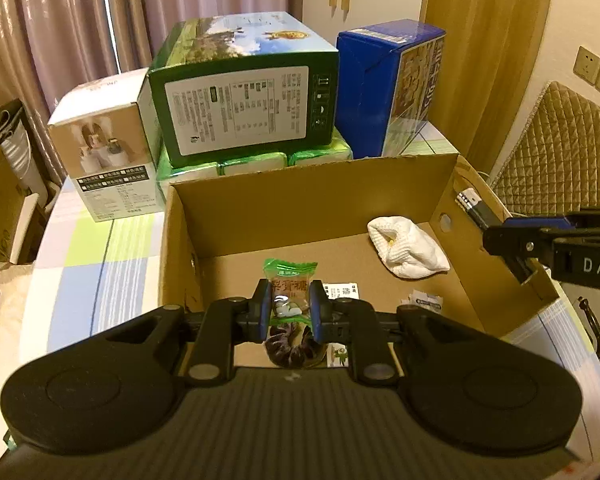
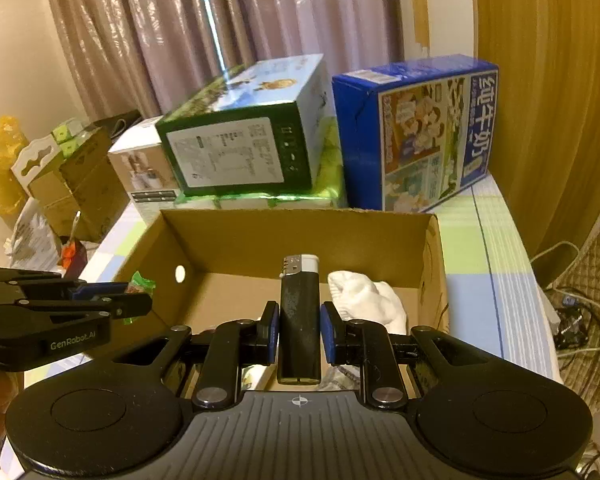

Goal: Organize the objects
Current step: 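Open the left tool to drop the candy while the right tool releases the lighter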

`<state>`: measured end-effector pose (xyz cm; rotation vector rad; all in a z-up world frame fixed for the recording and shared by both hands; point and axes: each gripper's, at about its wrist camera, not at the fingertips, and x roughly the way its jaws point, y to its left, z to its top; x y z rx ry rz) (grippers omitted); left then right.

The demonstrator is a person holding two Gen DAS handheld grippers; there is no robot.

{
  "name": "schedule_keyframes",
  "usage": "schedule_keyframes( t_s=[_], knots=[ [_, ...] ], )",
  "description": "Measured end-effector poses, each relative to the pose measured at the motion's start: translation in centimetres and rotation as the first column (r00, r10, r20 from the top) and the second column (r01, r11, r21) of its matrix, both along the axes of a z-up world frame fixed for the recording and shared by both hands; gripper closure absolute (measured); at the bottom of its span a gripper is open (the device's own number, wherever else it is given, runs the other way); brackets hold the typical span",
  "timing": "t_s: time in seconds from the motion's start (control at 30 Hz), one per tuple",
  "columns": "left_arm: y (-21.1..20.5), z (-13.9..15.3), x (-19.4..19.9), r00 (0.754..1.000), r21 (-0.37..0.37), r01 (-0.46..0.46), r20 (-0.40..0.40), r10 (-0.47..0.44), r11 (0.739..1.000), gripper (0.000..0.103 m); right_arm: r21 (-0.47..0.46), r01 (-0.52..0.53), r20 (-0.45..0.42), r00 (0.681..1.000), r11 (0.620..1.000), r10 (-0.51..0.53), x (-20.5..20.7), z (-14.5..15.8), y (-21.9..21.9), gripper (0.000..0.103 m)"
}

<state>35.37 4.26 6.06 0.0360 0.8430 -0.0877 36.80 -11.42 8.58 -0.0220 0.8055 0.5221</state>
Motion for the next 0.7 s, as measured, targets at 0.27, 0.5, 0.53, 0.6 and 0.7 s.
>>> schedule_keyframes(
  t_s=[0.27, 0.5, 0.53, 0.6, 0.7],
  knots=[
    [0.8, -0.7, 1.4, 0.999, -0.057, -0.032, 0.029, 0.033, 0.998, 0.068, 0.011, 0.003, -0.023, 1.000, 1.000, -0.003, 0.5, -1.1, -0.4, 0.084],
    [1.4, -0.9, 0.7, 0.999, -0.028, -0.045, 0.024, 0.045, 0.999, 0.068, 0.014, 0.006, -0.034, 0.999, 1.000, -0.005, 0.8, -1.6, -0.1, 0.084],
    [1.4, -0.9, 0.6, 0.999, -0.027, -0.046, 0.025, 0.047, 0.999, 0.068, 0.018, 0.007, -0.032, 0.999, 1.000, -0.007, 0.9, -1.6, -0.1, 0.084],
    [1.5, -0.8, 0.4, 0.999, -0.022, -0.041, 0.030, 0.042, 0.999, 0.068, 0.039, 0.007, -0.017, 1.000, 0.999, -0.007, 1.0, -1.4, 0.1, 0.084],
    [1.5, -0.6, 0.0, 0.998, -0.018, -0.038, 0.041, 0.039, 0.999, 0.068, 0.106, -0.017, 0.002, 1.000, 0.994, 0.017, 1.1, -1.0, -0.1, 0.077]
  ],
)
